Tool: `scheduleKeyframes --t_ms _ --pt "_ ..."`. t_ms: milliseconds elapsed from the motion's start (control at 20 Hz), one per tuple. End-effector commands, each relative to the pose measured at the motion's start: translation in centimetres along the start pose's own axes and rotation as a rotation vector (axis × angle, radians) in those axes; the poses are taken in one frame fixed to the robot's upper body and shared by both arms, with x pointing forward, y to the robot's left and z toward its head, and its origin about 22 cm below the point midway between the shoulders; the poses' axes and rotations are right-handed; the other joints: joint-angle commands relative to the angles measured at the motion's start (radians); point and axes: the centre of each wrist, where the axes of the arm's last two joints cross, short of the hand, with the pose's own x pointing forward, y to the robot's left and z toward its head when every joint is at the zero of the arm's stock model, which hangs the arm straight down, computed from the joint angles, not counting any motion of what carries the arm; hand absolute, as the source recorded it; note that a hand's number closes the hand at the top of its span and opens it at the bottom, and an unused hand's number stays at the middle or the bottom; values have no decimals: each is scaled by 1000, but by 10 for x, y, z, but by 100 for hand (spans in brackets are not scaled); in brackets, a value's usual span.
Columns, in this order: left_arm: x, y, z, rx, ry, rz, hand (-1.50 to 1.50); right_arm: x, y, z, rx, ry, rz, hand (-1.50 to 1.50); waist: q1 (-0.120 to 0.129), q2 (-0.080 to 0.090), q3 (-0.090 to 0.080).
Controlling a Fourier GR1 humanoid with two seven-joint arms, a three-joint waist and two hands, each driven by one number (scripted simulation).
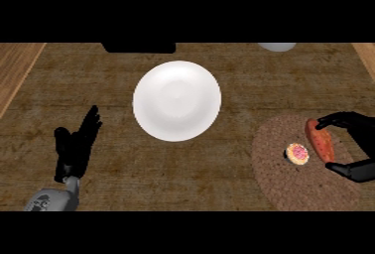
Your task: Pick the sweet potato from the placemat and place it in the plate
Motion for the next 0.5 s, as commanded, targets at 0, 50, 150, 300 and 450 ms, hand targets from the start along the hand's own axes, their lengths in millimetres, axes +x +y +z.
scheduleKeyframes --t_ms 0,50,150,300,450 --pt "-1 -10 4 -10 4 -16 0 -5 -18 33 186 -34 -37 -150 9 -3 -1" --pt "-2 -9 4 -16 12 -16 0 6 -29 17 208 -33 47 -150 25 -2 -2" --pt "7 -24 -2 4 8 -10 0 19 -40 16 252 9 192 -150 11 -2 -3" --pt "-4 0 4 -6 17 -22 0 41 -56 7 283 20 426 -150 21 -5 -6" --pt "13 -17 5 -14 -3 -31 0 34 -58 7 347 51 556 -150 22 -7 -6"
